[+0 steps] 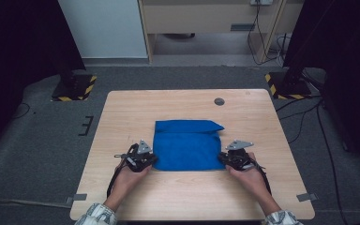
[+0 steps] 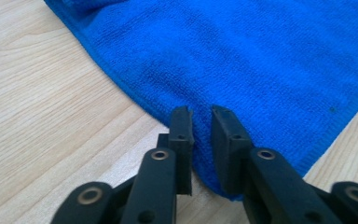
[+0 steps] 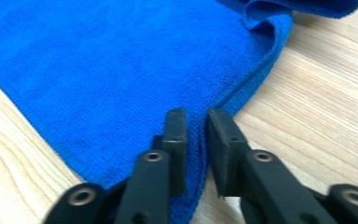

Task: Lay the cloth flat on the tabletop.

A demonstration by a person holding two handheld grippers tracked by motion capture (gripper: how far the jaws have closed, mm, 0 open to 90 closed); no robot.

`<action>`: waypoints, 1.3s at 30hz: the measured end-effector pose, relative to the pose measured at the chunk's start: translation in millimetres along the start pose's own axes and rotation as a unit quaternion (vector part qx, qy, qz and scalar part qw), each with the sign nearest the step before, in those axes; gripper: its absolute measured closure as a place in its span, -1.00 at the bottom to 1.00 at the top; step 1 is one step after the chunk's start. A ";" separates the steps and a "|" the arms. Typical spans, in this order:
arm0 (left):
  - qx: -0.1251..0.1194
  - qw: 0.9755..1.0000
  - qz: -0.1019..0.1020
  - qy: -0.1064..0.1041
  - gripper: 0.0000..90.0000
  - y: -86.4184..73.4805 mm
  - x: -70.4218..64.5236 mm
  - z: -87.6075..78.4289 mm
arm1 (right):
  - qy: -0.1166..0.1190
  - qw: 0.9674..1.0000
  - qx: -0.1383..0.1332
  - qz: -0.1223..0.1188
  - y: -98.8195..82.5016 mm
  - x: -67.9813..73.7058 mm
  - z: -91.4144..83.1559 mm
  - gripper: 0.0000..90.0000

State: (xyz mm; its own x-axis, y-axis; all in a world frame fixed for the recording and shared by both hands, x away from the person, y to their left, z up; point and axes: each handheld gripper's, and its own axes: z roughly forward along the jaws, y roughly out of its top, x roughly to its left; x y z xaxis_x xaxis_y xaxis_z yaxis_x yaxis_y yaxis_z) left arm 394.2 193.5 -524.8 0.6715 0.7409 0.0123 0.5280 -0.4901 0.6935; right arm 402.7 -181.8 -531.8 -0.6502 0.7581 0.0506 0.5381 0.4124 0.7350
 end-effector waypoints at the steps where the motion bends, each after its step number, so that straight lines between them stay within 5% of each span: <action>1: 0.000 1.000 0.000 0.000 0.79 0.0 0.0 0.0 | 0.000 1.000 0.000 0.000 0.0 0.0 0.0 0.81; 6: 0.004 1.000 0.011 0.010 0.92 2.2 -6.8 1.3 | 0.001 1.000 -0.001 -0.003 0.2 1.8 0.9 0.92; 19: 0.013 1.000 0.006 -0.007 0.92 -1.8 -17.3 -5.6 | 0.011 1.000 0.006 -0.012 -9.9 4.9 -12.2 0.92; 23: 0.020 1.000 0.016 -0.015 0.92 -7.2 -27.9 -13.0 | 0.022 0.999 0.012 -0.028 -18.3 11.1 -22.7 0.91; 32: 0.041 0.998 0.032 -0.028 0.91 -19.6 -47.3 -31.2 | 0.031 0.999 0.025 -0.023 -27.7 17.9 -35.8 0.88; 39: 0.042 0.998 0.033 -0.025 0.83 -25.9 -49.5 -38.0 | 0.032 0.999 0.033 -0.021 -29.0 25.5 -39.0 0.85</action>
State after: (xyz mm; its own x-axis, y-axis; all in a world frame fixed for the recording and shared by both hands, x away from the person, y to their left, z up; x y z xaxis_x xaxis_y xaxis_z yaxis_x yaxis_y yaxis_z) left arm 327.5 187.0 -516.0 0.7308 0.6823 0.0187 0.5218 -0.5761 0.6291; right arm 349.7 -194.1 -525.5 -0.7047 0.7066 0.0641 0.5418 0.4776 0.6917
